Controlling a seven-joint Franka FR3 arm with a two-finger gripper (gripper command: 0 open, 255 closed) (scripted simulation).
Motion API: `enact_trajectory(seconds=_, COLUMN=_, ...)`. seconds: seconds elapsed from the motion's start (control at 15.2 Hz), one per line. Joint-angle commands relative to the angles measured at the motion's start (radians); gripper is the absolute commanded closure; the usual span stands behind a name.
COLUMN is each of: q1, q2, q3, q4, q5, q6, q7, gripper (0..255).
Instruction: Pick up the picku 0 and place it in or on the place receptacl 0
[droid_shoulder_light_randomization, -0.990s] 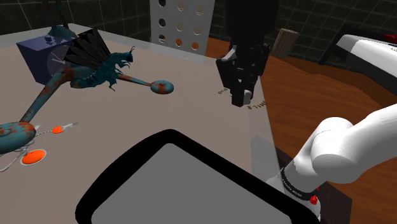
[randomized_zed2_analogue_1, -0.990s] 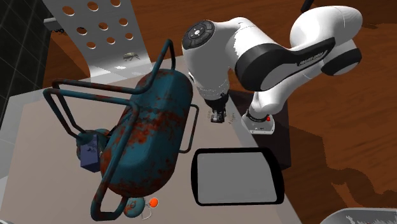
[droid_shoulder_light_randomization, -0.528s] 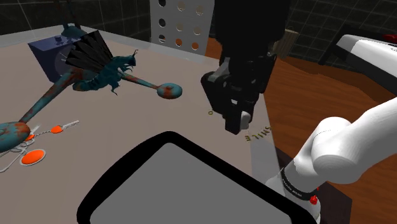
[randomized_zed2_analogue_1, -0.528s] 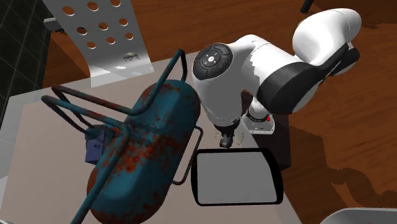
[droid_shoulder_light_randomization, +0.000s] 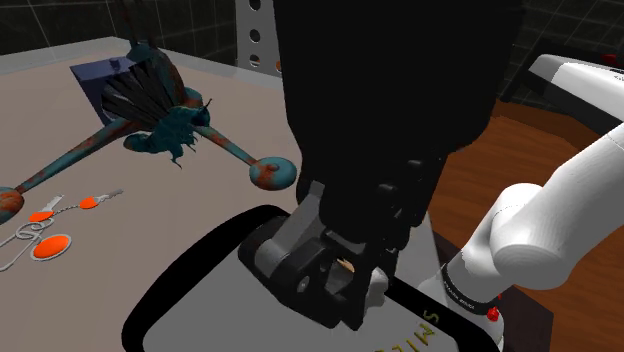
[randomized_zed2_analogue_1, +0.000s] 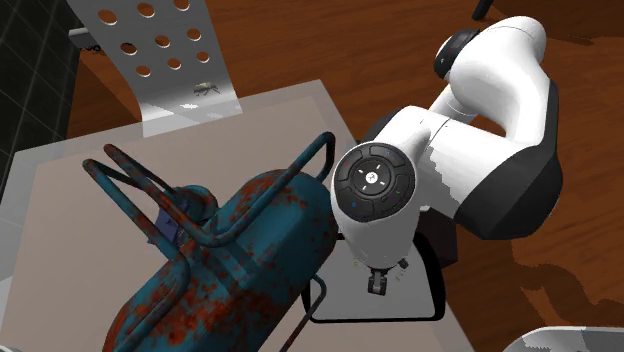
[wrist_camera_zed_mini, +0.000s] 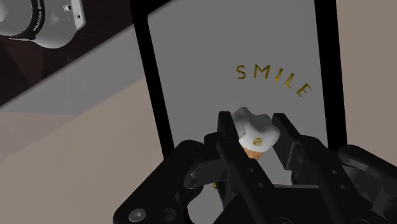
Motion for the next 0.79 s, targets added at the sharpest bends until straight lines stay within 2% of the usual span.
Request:
enact_trajectory(seconds=0.0, q1=0.005, q2=0.010, q3=0.015, q4=-0.017, q5=0.002, q6=0.020, q7=0.019, gripper=255)
enact_trajectory(seconds=0.73, q1=0.012, q2=-0.044, q3=0.007, q4=-0.200, q5=0.033, q6=0.158, q7=-0.037, gripper=255)
